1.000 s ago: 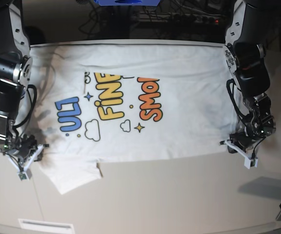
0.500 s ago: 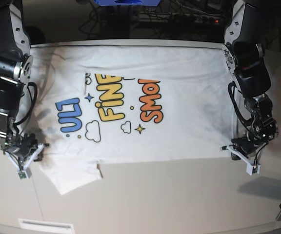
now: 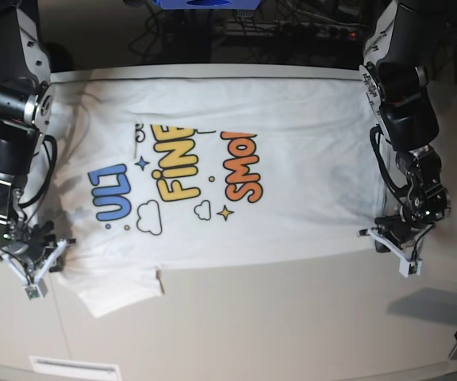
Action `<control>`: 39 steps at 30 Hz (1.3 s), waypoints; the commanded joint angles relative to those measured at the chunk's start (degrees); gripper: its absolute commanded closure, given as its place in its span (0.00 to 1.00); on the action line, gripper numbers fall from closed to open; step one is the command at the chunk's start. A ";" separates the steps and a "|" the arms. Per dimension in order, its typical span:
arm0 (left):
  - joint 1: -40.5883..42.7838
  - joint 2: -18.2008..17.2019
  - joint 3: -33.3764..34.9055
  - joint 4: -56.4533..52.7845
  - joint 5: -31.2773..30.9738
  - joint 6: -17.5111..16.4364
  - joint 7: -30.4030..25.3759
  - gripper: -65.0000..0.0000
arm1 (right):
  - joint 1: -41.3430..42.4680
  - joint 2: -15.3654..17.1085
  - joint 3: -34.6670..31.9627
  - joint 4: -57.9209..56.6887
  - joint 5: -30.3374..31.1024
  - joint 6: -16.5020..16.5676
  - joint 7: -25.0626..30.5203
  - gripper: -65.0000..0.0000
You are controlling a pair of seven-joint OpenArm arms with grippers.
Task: Fold the T-shirt properly
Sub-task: 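Fold both side edges inward toward the printed lettering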
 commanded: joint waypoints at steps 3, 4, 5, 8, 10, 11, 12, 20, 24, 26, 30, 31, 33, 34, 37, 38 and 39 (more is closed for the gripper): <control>-0.07 0.13 -0.02 6.65 -0.51 0.09 1.68 1.00 | 0.74 0.85 0.34 3.52 0.60 -0.22 1.40 0.99; 0.19 0.40 -0.02 8.85 -0.51 0.09 3.08 1.00 | 0.48 0.85 0.34 3.87 0.60 -0.22 1.40 0.99; 0.45 0.84 -0.02 10.61 -0.51 0.09 4.31 1.00 | 0.48 0.85 0.34 3.96 0.60 -0.22 1.31 0.99; 2.56 2.07 -0.02 15.97 -0.42 0.09 6.07 1.00 | 0.30 0.85 0.34 3.96 0.60 -0.22 1.22 0.99; 3.97 2.77 -0.02 18.78 -0.16 0.09 6.07 1.00 | -0.40 0.85 0.34 4.05 0.60 -0.22 1.22 0.99; 4.67 3.03 -0.02 19.84 -0.16 0.09 6.16 1.00 | -0.58 0.85 0.34 4.40 0.60 -0.22 1.31 0.99; 5.20 3.03 -0.02 20.54 -0.16 0.09 6.16 1.00 | -0.93 0.85 0.34 4.84 0.60 -0.22 1.31 0.99; 8.98 2.68 -0.20 24.76 -0.33 0.09 8.27 1.00 | -3.83 0.58 0.34 10.99 0.60 -0.22 1.13 0.99; 10.04 2.68 -0.29 27.92 -0.07 0.09 8.97 1.00 | -4.62 0.23 0.34 11.61 0.60 -0.22 0.69 0.99; 10.12 2.59 -0.37 28.89 -0.07 0.09 10.91 1.00 | -4.80 0.23 0.34 11.70 0.60 -0.22 0.25 0.99; 11.18 2.59 -0.37 31.44 -0.07 0.09 11.43 1.00 | -4.97 0.14 0.43 11.70 0.60 -0.22 0.34 0.99; 11.18 2.59 -0.29 31.88 -0.07 0.09 11.52 1.00 | -4.97 0.14 0.43 11.70 0.60 -0.22 0.43 0.99; 11.18 2.59 -0.20 32.14 -0.07 0.09 11.78 1.00 | -4.97 0.14 2.45 11.70 0.60 -0.14 0.61 0.99; 11.18 2.59 -0.29 32.14 -0.07 0.09 12.31 1.00 | -4.97 0.14 3.59 11.70 0.60 -0.05 0.61 1.00; 11.18 2.59 -0.37 32.23 -0.07 0.09 12.49 1.00 | -4.97 0.14 4.73 11.70 0.60 0.04 0.69 1.00; 11.18 2.59 -0.37 32.23 -0.07 0.09 12.66 1.00 | -4.97 0.14 4.82 11.70 0.60 0.04 0.69 1.00; 11.18 2.59 -0.37 32.23 -0.07 0.09 12.75 1.00 | -4.97 0.14 4.91 11.70 0.60 0.04 0.69 1.00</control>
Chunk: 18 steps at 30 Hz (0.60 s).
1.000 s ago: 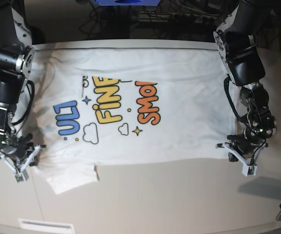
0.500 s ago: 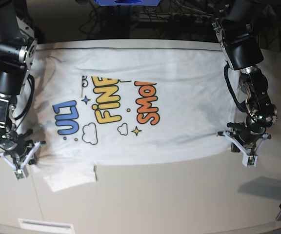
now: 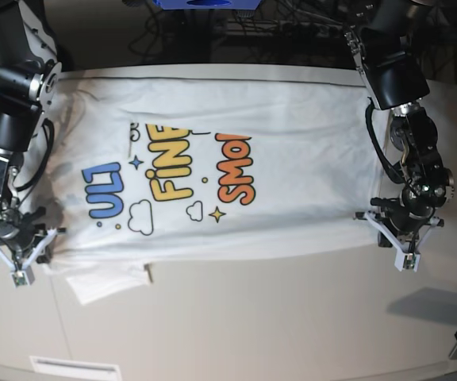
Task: Fold the T-shirt properly
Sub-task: 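Fold both side edges inward toward the printed lettering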
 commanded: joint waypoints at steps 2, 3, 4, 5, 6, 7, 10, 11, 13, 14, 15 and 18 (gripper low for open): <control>-1.21 -0.95 -0.18 1.35 -0.20 0.13 -0.62 1.00 | 1.87 0.76 0.23 1.27 0.46 -0.16 1.50 1.00; -1.21 -0.95 -0.09 1.35 -0.20 0.13 -0.62 1.00 | 1.87 0.76 0.23 1.27 0.46 -0.16 1.50 1.00; -1.21 -0.95 0.00 1.35 -0.29 0.13 -0.62 1.00 | 1.87 0.76 0.23 1.27 0.46 -0.16 1.50 1.00; -1.21 -0.95 0.00 1.35 -0.38 0.13 -0.62 1.00 | 1.87 0.76 0.23 1.27 0.46 -0.16 1.50 1.00; -1.21 -0.95 0.00 1.35 -0.38 0.13 -0.62 1.00 | 1.87 0.76 0.23 1.53 0.46 -0.07 1.50 1.00; -1.21 -0.95 -0.09 1.35 -0.55 0.13 -0.62 1.00 | 1.78 0.76 0.23 2.41 0.46 -0.07 1.50 1.00; -1.21 -0.95 -0.26 1.35 -0.55 0.05 -0.62 1.00 | 0.02 0.67 0.14 5.93 0.46 -0.07 1.24 1.00; -1.21 -0.95 -0.26 1.35 -0.55 0.05 -0.62 1.00 | -0.51 0.67 0.06 7.42 0.46 -0.07 1.06 1.00; -1.21 -0.95 -0.09 1.88 -0.55 0.05 -0.62 1.00 | -1.30 -0.04 -0.03 9.18 0.46 -0.07 0.97 1.00; -1.21 -0.95 0.09 2.32 -0.55 0.05 -0.62 1.00 | -1.30 -0.12 -0.03 9.62 0.29 -0.07 0.89 1.00; -0.86 -0.95 0.09 2.84 -0.64 0.05 -0.54 1.00 | -1.39 -0.12 -0.03 9.71 0.20 -0.07 0.62 1.00; 0.02 -0.86 0.18 4.43 -0.64 0.05 -0.54 1.00 | -1.56 -0.21 -0.03 9.80 0.20 -0.07 -2.28 1.00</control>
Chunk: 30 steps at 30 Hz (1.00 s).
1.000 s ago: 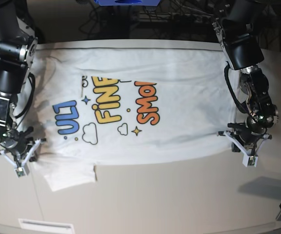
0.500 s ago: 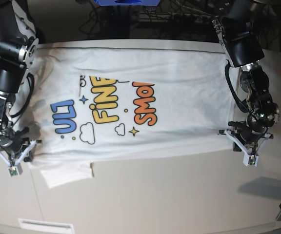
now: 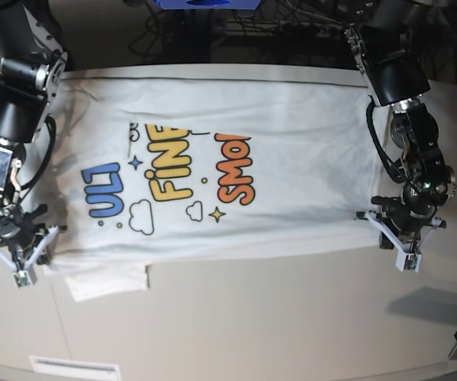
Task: Fold the T-shirt properly
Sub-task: 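Fold both side edges inward toward the printed lettering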
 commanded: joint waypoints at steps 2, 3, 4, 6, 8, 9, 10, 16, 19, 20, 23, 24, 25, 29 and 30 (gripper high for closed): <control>-1.05 -0.84 -0.04 1.61 -0.27 0.05 0.54 1.00 | 1.41 0.97 0.14 1.43 0.66 -0.18 1.02 1.00; -0.88 -0.84 -0.04 1.61 -0.27 0.05 1.07 1.00 | 1.32 0.88 0.14 1.43 0.57 -0.18 1.02 1.00; -0.79 -0.84 -0.04 1.61 -0.27 0.05 1.33 1.00 | 1.15 0.88 0.14 1.43 0.57 -0.18 1.02 1.00; -0.35 -0.84 -0.04 2.49 -0.27 0.05 1.33 1.00 | 0.53 0.88 0.14 1.43 0.57 -0.18 1.02 1.00; 0.44 -0.92 -0.13 3.54 -0.27 0.05 1.33 1.00 | 0.18 0.88 0.14 2.04 0.57 -0.27 1.02 1.00; 0.71 -0.92 -0.13 4.07 -0.27 0.05 1.42 1.00 | -0.44 0.88 0.14 2.48 0.57 -0.27 0.93 1.00; 0.71 -0.92 -0.13 4.25 -0.18 0.05 1.51 1.00 | -0.79 0.88 0.14 2.92 0.66 -0.27 0.93 1.00; 0.79 -0.92 -0.04 3.98 -0.18 0.05 1.60 1.00 | -1.75 0.88 0.32 4.42 0.75 -0.27 -0.47 1.00; 1.76 -0.92 -0.04 4.33 -0.18 0.05 1.60 1.00 | -2.46 0.88 0.32 5.82 0.75 -0.27 -0.47 1.00; 1.85 -0.92 -0.04 4.42 -0.18 0.05 1.60 1.00 | -2.72 0.88 0.32 6.35 0.75 -0.27 -0.47 1.00; 2.02 -0.92 -0.04 4.25 0.00 -0.57 1.60 1.00 | -3.16 0.88 0.32 7.49 0.75 -0.27 -0.56 1.00; 2.55 -0.92 -0.04 4.25 0.17 -1.71 1.60 1.00 | -3.16 0.88 0.32 7.49 0.75 -0.27 -0.56 1.00; 2.90 -0.92 -0.13 4.42 0.17 -2.86 1.60 1.00 | -3.16 0.88 0.32 7.49 0.75 -0.27 -0.56 1.00; 3.69 -0.92 -0.22 4.42 0.17 -4.17 1.60 1.00 | -4.22 0.88 0.32 8.46 0.75 -0.27 -0.56 1.00; 4.05 -1.01 -0.22 4.42 0.17 -4.17 1.60 1.00 | -4.57 0.79 0.32 9.25 0.75 -0.27 -0.56 1.00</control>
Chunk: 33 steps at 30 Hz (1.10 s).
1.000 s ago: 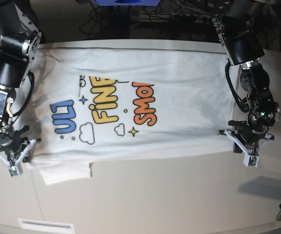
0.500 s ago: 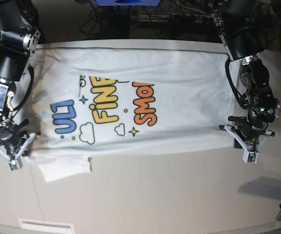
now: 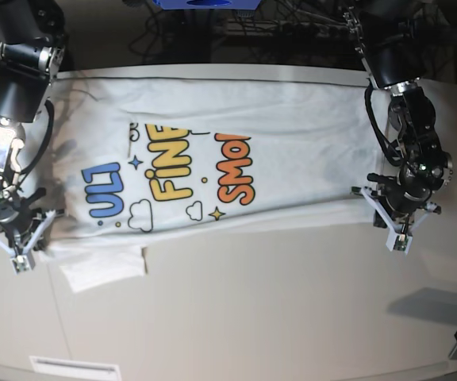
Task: Fold the T-shirt properly
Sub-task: 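Fold both side edges inward toward the printed lettering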
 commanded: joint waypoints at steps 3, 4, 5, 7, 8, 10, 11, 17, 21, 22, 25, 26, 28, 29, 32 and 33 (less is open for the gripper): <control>-0.54 -1.94 -0.11 1.21 -0.07 0.28 -0.92 1.00 | 0.41 0.84 0.30 3.27 0.55 -0.18 1.23 1.00; -0.54 -1.94 -0.11 1.21 -0.07 0.20 -0.92 1.00 | 0.15 0.84 0.30 3.45 0.55 -0.18 0.70 1.00; -0.45 -2.02 -0.20 1.21 -0.07 0.20 -0.92 1.00 | 0.06 0.84 0.30 3.71 0.55 -0.18 0.00 1.00; -0.19 -2.02 -0.46 1.21 -0.07 0.20 -0.92 1.00 | -0.12 0.84 0.30 4.15 0.55 -0.18 -0.97 1.00; 0.16 -2.38 -0.55 1.38 -0.07 0.20 -0.92 1.00 | -0.20 0.84 0.30 4.50 0.55 -0.18 -1.06 1.00; 0.78 -3.08 -0.20 2.53 -0.24 0.20 -0.92 1.00 | -0.82 0.84 0.30 5.47 0.55 -0.18 -1.14 1.00; 1.22 -3.17 -0.20 3.32 -0.24 0.20 -0.92 1.00 | -1.35 0.84 0.30 5.91 0.55 -0.18 -1.14 1.00; 3.15 -3.17 -0.20 5.08 -0.07 0.20 -0.83 1.00 | -1.88 0.75 0.30 8.02 0.55 -0.18 -3.43 1.00; 4.56 -3.17 -0.20 4.99 -0.07 0.20 -0.83 1.00 | -3.02 0.75 0.30 9.25 0.55 -0.18 -4.84 1.00; 4.65 -3.17 -0.11 4.90 -0.07 0.20 -0.83 1.00 | -3.46 0.75 0.30 9.78 0.55 -0.27 -4.84 1.00; 5.70 -3.17 -0.11 4.81 -0.07 0.20 -0.83 1.00 | -4.51 -0.57 0.30 11.62 0.20 -0.36 -5.01 1.00; 5.88 -3.17 -0.11 4.81 -0.07 0.20 -0.83 1.00 | -4.69 -0.75 0.30 11.80 0.20 -0.36 -5.54 1.00; 6.14 -3.17 -0.11 4.81 -0.07 0.20 -0.83 1.00 | -4.78 -1.01 0.30 11.89 0.20 -0.36 -6.95 1.00; 6.14 -3.25 -0.11 4.81 -0.07 0.20 -0.83 1.00 | -4.86 -1.10 0.30 11.89 0.20 -0.36 -7.47 1.00; 6.23 -3.25 -0.11 4.81 -0.07 0.20 -0.83 1.00 | -5.30 -1.71 0.39 11.89 0.29 -0.36 -7.91 1.00; 6.32 -3.25 -0.11 4.73 -0.07 0.20 -0.83 1.00 | -5.66 -2.24 0.39 11.89 0.29 -0.36 -7.91 1.00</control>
